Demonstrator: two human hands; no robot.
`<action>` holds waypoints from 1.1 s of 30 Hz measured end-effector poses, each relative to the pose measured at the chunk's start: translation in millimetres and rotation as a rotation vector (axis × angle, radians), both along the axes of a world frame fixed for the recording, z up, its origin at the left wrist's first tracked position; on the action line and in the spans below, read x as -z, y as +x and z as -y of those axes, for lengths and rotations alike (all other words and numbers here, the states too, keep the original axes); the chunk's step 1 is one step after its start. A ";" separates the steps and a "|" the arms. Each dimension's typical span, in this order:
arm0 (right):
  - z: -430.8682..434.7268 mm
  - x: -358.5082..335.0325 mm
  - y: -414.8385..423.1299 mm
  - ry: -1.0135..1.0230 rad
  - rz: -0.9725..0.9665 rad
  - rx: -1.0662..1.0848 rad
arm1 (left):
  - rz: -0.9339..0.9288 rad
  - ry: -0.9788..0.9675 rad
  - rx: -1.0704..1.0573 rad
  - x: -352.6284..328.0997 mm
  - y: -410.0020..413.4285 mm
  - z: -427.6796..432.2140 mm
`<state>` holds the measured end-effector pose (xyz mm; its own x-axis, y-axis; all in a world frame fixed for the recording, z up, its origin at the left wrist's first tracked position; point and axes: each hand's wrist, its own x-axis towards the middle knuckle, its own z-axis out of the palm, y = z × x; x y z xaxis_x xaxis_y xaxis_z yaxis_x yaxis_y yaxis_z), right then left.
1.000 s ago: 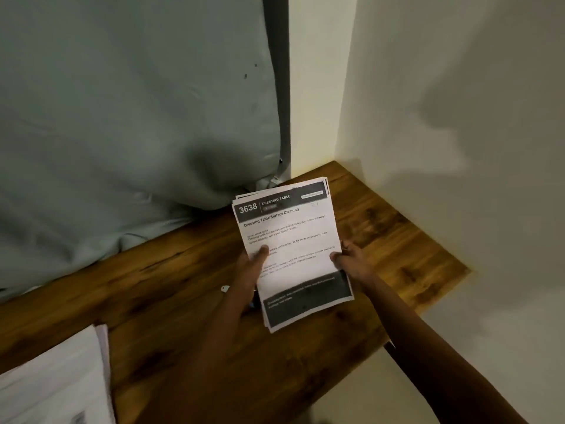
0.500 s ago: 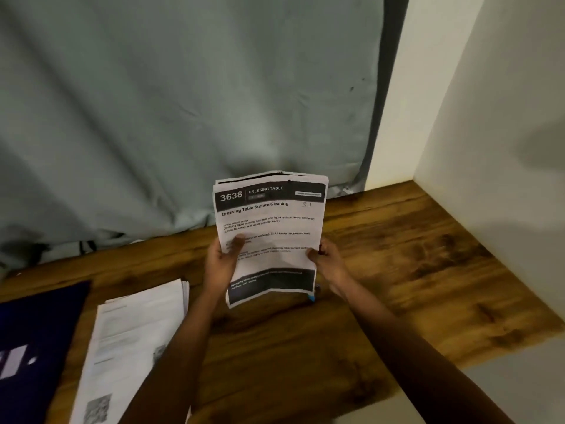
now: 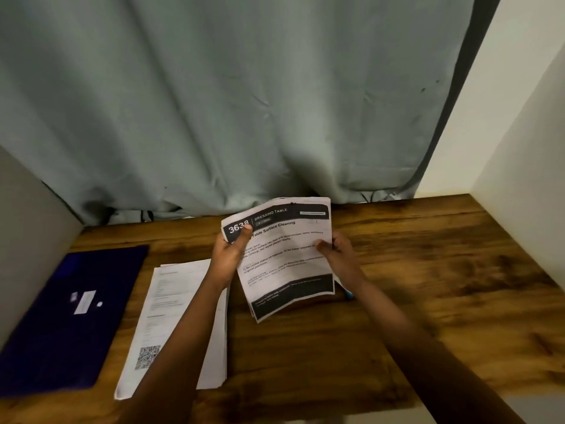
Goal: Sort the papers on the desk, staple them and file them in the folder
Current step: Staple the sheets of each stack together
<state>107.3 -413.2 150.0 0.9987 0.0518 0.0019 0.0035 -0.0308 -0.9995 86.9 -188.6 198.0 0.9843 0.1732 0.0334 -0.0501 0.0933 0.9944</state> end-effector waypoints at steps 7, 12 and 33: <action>-8.3 10.8 -9.3 0.026 -0.026 -0.007 | -0.018 -0.011 0.048 6.3 -4.4 -4.1; -7.5 3.5 -15.2 0.083 -0.028 -0.046 | -0.055 -0.015 0.066 15.6 -8.0 -8.0; 2.0 -21.9 -10.7 -0.058 -0.076 -0.162 | -0.163 -0.222 0.381 -2.2 9.8 -27.3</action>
<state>96.6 -415.2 171.9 0.9745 0.2096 -0.0804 -0.0619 -0.0935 -0.9937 96.7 -161.3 200.2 0.9684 -0.2163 -0.1239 0.1841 0.2857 0.9405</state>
